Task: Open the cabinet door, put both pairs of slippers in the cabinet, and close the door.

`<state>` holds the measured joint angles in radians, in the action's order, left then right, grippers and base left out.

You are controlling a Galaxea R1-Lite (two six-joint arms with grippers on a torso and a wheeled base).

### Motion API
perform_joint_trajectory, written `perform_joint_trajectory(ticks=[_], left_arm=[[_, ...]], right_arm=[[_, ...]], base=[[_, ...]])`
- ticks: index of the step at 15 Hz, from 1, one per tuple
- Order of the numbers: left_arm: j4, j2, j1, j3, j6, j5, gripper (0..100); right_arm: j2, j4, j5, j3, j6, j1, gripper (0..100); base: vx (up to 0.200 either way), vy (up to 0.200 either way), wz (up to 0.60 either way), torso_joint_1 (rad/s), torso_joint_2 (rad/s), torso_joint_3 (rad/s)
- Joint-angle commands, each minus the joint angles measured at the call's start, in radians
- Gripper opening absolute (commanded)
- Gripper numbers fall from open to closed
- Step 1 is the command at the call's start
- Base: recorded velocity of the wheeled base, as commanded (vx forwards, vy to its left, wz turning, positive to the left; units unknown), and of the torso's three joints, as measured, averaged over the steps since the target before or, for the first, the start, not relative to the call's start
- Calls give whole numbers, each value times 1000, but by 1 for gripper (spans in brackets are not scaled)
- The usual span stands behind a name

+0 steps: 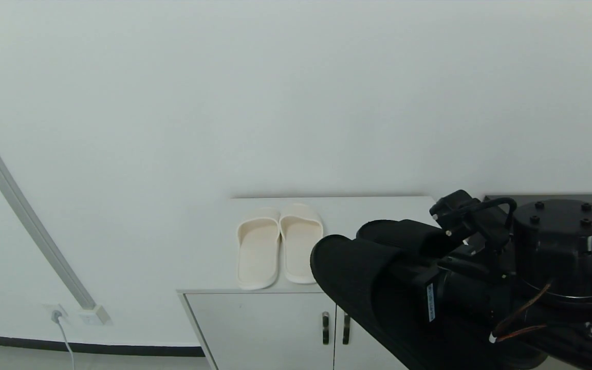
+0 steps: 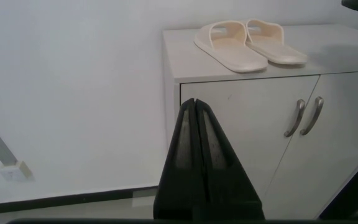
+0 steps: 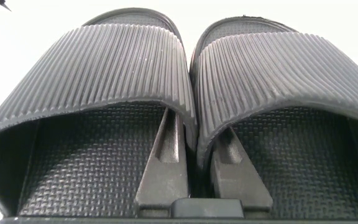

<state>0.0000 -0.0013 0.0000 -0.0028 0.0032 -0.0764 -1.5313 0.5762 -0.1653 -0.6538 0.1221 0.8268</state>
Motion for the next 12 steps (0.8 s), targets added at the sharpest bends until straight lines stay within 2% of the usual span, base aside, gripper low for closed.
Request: perform_joint_trajectory(ticks=[1,2,9,12], left_arm=[[0,1,0,0,0,0,0],[0,1,0,1,0,0,0],[0,1,0,0,0,0,0],[0,1,0,0,0,0,0]], right_arm=[[8,1,0,10,-1,8,0],[8,1,0,11,-1,9,0],[6,4,-2,20,-1,14,0],[8,7,-2,45,-2,12,0]], base=[[0,0,0,0,0,0],[0,0,0,0,0,0],[-200,0,0,-1,2,1],[0,0,0,0,0,0]])
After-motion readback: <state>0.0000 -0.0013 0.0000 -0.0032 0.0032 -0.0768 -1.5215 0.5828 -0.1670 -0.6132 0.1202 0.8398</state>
